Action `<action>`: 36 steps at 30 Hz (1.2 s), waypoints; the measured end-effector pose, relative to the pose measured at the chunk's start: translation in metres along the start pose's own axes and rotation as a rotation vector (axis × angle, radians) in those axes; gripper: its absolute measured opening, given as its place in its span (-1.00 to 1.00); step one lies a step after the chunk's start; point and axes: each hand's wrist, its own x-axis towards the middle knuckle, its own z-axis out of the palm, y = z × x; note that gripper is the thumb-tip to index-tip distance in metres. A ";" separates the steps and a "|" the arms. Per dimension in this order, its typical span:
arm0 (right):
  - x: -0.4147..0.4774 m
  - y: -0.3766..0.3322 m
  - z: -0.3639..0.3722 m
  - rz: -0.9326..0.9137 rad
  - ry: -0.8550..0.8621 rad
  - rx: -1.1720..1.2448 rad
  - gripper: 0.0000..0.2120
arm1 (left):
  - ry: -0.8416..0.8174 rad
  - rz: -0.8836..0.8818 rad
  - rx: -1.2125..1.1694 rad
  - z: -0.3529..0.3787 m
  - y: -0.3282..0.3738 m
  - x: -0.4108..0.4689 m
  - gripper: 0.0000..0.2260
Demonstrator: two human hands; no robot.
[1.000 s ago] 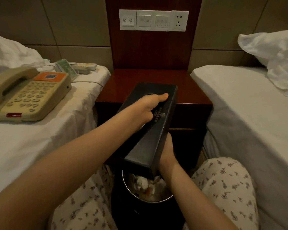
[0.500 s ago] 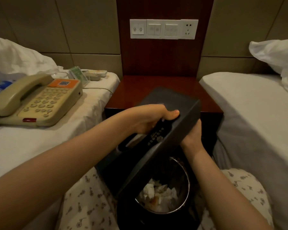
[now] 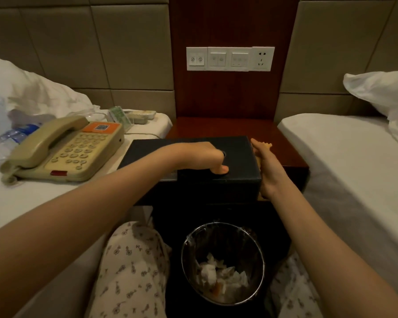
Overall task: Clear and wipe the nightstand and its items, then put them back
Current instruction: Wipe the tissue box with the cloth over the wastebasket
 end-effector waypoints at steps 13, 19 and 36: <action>0.010 0.002 0.084 0.020 -0.003 -0.282 -0.40 | 0.115 -0.123 -0.110 -0.022 -0.046 -0.055 -0.79; 0.006 0.000 0.099 -0.086 -0.001 -0.210 -0.71 | 0.183 -0.069 -0.137 -0.024 -0.054 -0.080 -0.74; -0.028 0.044 0.202 0.000 -0.260 -0.760 -0.26 | 0.550 -0.190 0.035 -0.008 -0.123 -0.192 -0.63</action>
